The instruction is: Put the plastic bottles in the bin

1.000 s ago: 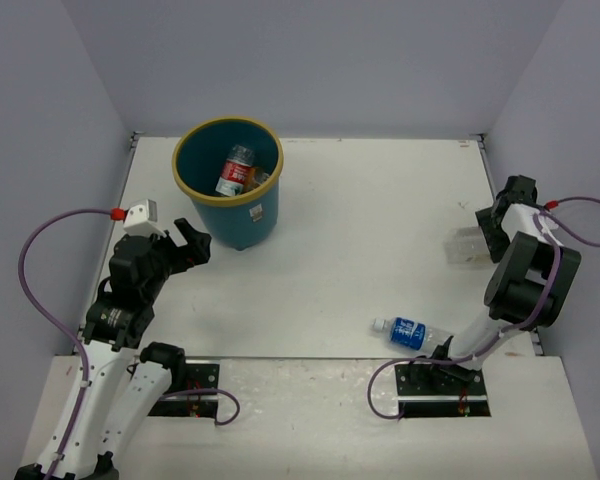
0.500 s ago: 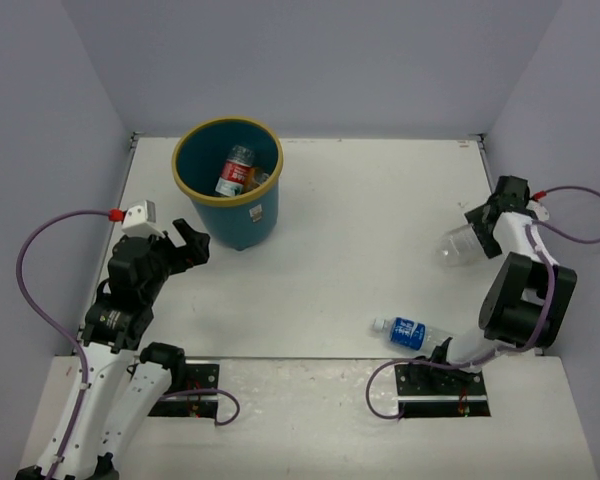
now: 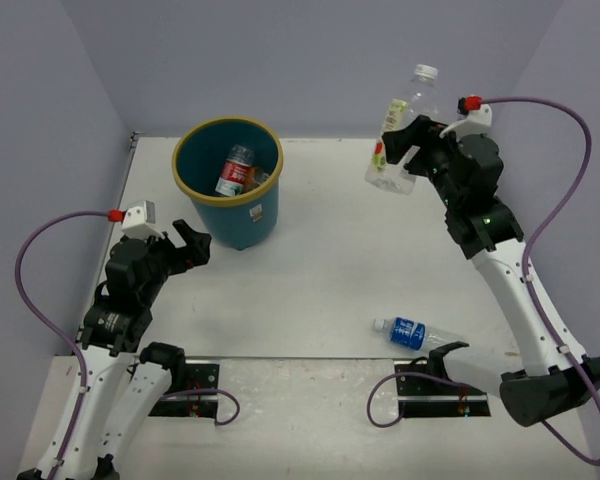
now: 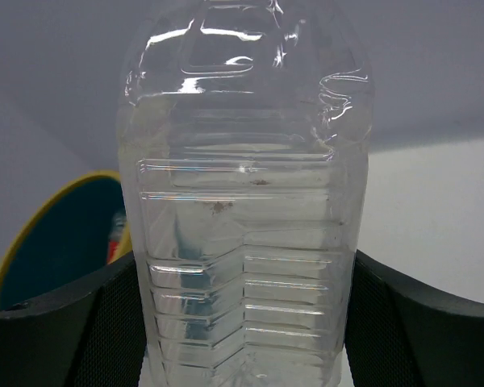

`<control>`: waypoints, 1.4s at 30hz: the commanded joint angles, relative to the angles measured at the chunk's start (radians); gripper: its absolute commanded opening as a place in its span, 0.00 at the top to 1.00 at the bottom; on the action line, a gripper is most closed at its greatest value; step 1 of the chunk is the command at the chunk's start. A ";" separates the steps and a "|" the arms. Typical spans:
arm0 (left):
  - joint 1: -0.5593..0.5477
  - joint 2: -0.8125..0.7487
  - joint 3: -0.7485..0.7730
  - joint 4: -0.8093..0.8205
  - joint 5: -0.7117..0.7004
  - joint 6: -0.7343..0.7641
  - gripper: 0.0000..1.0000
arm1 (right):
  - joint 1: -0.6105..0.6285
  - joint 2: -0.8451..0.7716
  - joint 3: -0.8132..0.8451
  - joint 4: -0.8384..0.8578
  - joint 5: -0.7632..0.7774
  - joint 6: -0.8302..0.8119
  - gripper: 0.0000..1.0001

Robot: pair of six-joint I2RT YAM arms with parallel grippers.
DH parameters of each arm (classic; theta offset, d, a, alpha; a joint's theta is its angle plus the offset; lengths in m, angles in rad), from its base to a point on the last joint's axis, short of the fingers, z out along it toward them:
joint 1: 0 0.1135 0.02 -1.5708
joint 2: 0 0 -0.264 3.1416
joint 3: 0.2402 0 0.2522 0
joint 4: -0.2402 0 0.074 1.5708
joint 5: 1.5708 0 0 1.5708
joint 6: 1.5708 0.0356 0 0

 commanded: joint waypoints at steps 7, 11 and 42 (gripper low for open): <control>0.010 0.028 0.086 0.042 0.079 0.026 0.00 | 0.437 0.315 0.358 0.220 -0.063 -0.380 0.62; 0.010 0.025 0.103 0.025 0.080 0.038 0.00 | 0.560 0.517 0.569 0.194 -0.052 -0.445 0.57; 0.008 -0.068 0.101 0.038 0.214 0.111 0.00 | 0.587 0.198 0.436 -0.508 0.460 0.030 0.01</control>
